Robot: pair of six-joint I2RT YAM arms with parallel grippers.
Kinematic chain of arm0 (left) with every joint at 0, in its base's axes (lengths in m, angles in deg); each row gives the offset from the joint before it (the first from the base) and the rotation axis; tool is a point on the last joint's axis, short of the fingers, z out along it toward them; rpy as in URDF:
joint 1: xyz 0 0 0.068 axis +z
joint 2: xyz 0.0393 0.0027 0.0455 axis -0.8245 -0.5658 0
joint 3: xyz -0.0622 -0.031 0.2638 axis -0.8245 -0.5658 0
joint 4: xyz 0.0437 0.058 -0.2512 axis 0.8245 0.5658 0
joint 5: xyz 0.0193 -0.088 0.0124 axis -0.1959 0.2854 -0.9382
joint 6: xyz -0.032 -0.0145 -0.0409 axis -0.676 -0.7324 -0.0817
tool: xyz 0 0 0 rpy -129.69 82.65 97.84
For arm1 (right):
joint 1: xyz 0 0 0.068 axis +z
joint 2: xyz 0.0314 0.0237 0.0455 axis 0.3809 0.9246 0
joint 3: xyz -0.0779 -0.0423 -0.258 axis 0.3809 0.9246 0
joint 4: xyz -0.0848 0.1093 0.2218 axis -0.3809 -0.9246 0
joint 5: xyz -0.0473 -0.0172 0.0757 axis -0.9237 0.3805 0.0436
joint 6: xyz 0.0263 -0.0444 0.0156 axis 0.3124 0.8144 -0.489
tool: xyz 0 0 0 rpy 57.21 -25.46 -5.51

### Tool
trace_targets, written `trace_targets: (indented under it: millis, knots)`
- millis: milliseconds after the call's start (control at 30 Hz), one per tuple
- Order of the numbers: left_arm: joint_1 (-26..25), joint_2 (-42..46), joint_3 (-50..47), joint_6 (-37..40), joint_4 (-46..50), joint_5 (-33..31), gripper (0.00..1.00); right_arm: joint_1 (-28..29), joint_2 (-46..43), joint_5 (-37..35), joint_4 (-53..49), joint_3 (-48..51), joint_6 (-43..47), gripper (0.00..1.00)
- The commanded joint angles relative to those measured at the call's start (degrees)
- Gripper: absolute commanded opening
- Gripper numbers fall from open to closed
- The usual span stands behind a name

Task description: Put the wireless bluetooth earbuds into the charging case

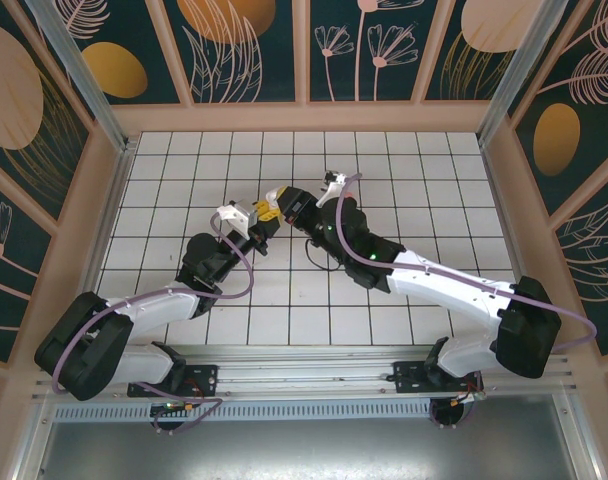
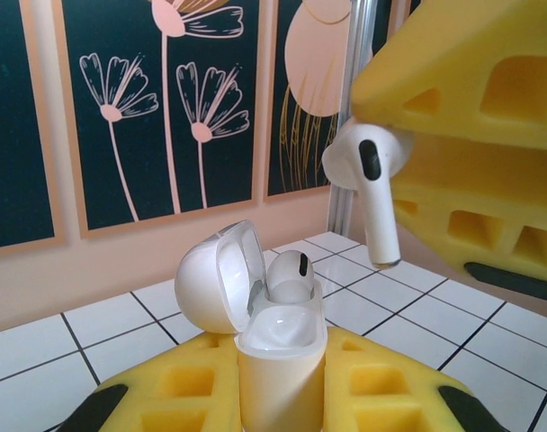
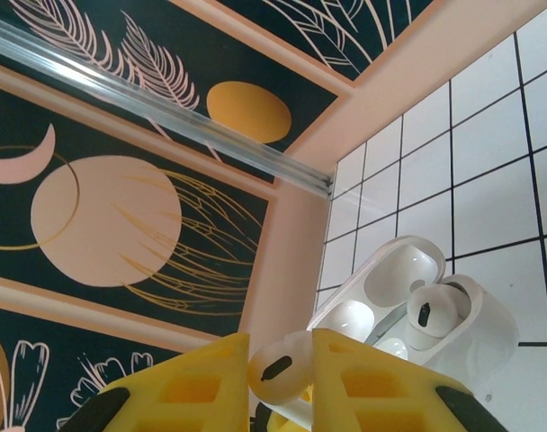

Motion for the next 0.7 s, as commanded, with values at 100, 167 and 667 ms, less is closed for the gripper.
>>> trace_targets:
  millis: [100, 167, 667]
  knots:
    - [-0.4, 0.0, 0.1, 1.6, -2.4, -0.4, 0.00, 1.0, 1.0, -5.8, 2.8, 0.2, -2.1, 0.20]
    - [-0.4, -0.1, 0.1, 1.9, -2.6, -0.4, 0.00, 1.0, 1.7, -5.9, 2.1, -0.7, -2.2, 0.20]
    - [-0.4, -0.9, 0.1, 2.9, -3.0, 0.6, 0.00, 0.7, 5.1, -3.5, 3.5, -2.6, -2.3, 0.20]
